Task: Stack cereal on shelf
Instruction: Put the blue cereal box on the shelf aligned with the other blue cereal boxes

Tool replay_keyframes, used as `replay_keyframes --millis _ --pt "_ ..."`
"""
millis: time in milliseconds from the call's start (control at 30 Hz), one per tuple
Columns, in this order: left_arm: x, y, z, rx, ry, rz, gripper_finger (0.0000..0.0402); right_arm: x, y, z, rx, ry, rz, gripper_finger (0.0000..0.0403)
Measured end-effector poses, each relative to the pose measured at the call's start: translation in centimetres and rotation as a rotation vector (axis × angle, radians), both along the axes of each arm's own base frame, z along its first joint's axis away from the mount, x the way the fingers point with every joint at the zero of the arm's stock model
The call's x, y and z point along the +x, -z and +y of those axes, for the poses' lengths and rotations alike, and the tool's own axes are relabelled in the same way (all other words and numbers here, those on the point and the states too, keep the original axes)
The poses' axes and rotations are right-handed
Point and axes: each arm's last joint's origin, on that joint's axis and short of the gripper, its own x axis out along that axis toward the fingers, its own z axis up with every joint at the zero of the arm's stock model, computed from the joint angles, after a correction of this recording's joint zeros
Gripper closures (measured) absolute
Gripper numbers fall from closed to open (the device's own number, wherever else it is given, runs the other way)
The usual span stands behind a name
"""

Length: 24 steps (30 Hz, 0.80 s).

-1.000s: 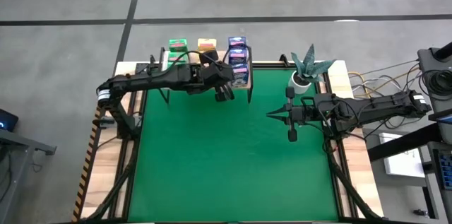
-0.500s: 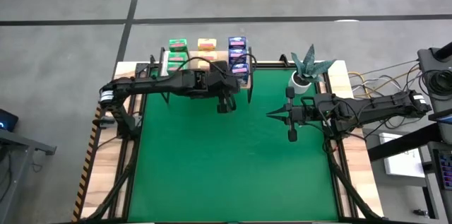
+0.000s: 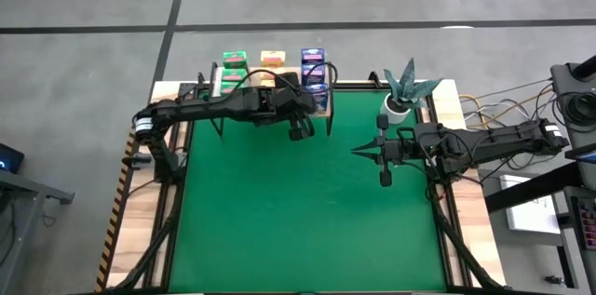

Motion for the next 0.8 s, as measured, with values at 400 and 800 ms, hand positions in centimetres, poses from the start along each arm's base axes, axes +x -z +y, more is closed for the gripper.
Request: replay_keyframes --millis 400,800 --pt "-0.12 -0.04 0.82 0.001 -0.021 -0.007 0.0401 0.00 0.00 0.00 0.000 0.000 0.000 0.0390" --pt "-0.14 -0.04 0.92 -0.001 -0.027 -0.009 0.0401 0.00 0.00 0.00 0.000 0.000 0.000 0.0390"
